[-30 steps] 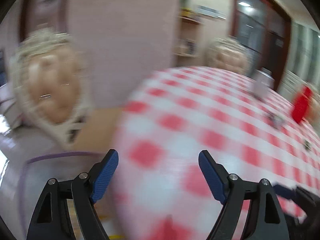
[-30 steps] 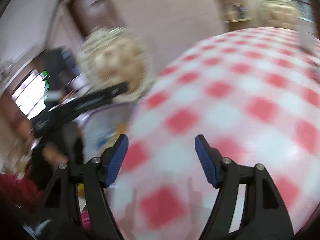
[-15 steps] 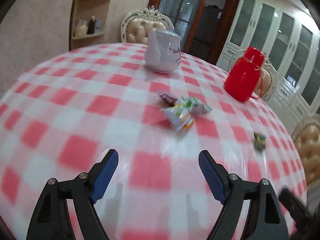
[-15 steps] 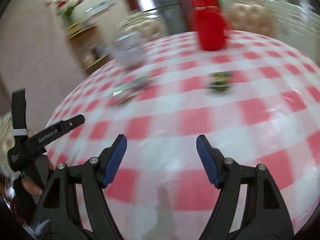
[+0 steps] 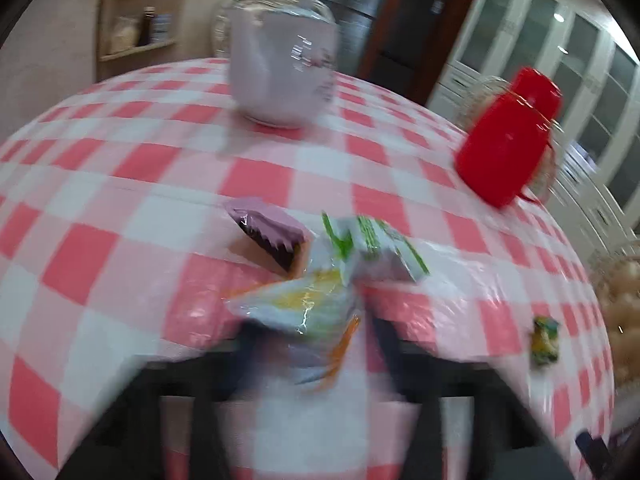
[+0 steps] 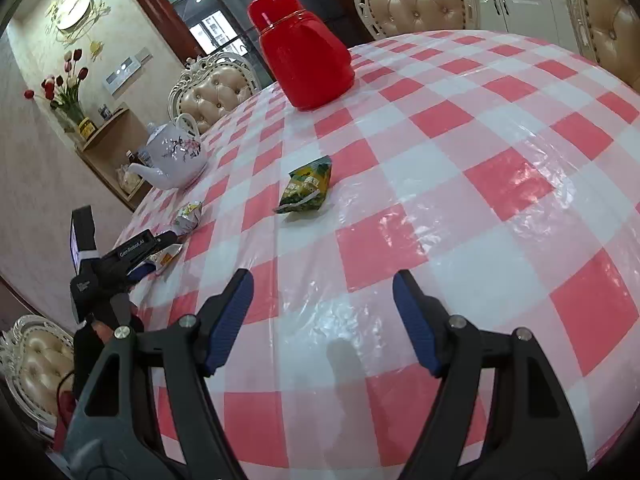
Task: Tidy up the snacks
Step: 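Grasp the yellow-and-white candy bag with the left tool while the right grasps the green garlic bag, then lift both held bags and carry them toward the box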
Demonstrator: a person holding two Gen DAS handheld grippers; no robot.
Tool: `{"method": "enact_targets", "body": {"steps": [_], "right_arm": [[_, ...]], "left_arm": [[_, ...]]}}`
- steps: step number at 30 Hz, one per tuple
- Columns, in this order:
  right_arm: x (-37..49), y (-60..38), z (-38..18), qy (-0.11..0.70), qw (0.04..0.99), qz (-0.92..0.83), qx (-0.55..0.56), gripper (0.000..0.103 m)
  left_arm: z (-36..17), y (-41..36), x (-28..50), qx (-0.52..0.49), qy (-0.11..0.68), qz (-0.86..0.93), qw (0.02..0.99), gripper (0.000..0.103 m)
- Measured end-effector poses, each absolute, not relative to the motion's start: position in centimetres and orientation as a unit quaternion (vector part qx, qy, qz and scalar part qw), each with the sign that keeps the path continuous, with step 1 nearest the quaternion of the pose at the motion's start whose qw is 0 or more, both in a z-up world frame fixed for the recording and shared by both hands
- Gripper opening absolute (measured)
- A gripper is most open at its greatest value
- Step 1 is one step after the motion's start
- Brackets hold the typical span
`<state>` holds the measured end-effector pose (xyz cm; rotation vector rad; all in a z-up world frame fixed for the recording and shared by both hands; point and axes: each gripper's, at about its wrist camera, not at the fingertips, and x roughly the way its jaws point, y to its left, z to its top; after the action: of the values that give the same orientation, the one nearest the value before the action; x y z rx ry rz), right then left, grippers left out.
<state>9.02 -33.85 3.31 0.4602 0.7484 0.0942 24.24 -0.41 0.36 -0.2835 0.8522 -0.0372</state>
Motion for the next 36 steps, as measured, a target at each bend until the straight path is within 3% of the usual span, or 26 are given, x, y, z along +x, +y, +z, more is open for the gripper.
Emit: {"method": "enact_targets", "body": {"steps": [17,23,24,26,28,36], "right_arm": [[18.1,-30.2,2.5,0.379,0.909,0.02,0.17,0.08],[22.1,-28.0,1.8,0.424,0.9,-0.033,0.096,0.08],[22.3,-27.7,1.8,0.427,0.9,-0.037,0.08,0.077],[22.4,-27.5,1.7,0.432,0.899,-0.053,0.056,0.054],[21.9,-27.8,1.8,0.43,0.901,-0.04,0.049,0.038],[16.0,-27.0,4.7,0.373,0.924,0.002,0.084,0.038]], "left_arm": [[3.2,-0.5,8.1,-0.133,0.384,-0.069,0.911,0.032],[3.5,0.2,7.6,-0.128,0.39,-0.063,0.91,0.032],[3.3,0.3,7.7,-0.126,0.393,-0.059,0.909,0.032],[2.6,0.7,8.2,-0.137,0.406,-0.058,0.902,0.032],[2.2,0.9,8.5,-0.139,0.413,-0.053,0.899,0.032],[1.8,1.4,8.9,-0.137,0.415,-0.04,0.898,0.032]]}}
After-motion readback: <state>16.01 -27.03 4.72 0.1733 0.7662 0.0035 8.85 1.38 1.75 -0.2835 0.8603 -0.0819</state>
